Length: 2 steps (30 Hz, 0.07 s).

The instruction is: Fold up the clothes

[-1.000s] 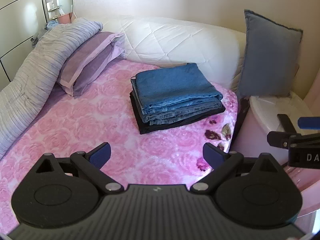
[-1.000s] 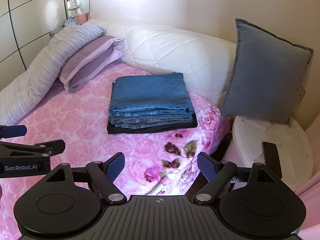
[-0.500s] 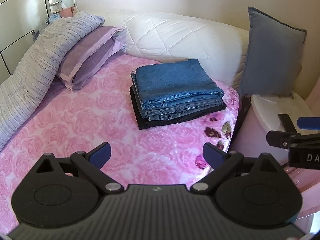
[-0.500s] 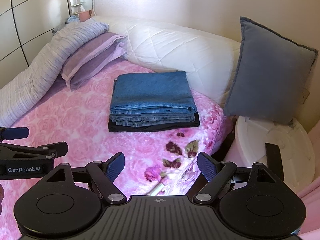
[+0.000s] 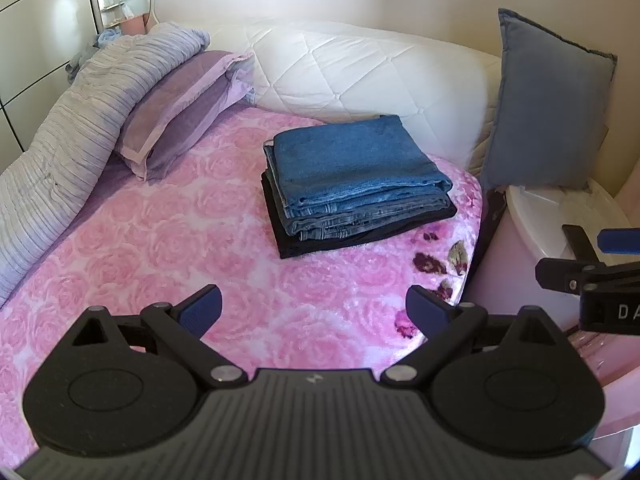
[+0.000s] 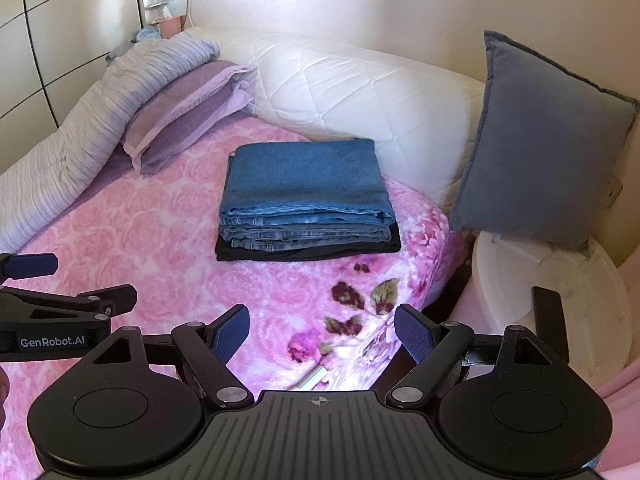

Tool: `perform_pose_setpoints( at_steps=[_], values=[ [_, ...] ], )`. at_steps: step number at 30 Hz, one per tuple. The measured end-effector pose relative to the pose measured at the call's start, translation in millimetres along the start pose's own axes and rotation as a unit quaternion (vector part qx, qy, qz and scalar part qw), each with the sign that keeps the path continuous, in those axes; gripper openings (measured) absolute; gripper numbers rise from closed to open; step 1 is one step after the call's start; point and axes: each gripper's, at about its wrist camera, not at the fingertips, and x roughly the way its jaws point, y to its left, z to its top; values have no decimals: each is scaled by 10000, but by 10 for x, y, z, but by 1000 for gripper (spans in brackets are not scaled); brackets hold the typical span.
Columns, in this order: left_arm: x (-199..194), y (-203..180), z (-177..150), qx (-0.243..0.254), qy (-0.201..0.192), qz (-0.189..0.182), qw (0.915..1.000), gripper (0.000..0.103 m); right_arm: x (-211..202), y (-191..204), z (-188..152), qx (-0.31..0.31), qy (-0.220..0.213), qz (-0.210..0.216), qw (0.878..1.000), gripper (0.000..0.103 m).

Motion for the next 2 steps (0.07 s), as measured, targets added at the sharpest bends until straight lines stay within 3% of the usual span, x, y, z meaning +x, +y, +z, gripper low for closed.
perform_pose_setpoints(
  at_steps=[2],
  values=[
    [-2,6,-3,-92,-41,5,9999,97,1,3,-1,-11,1,4,10000,83]
  ],
)
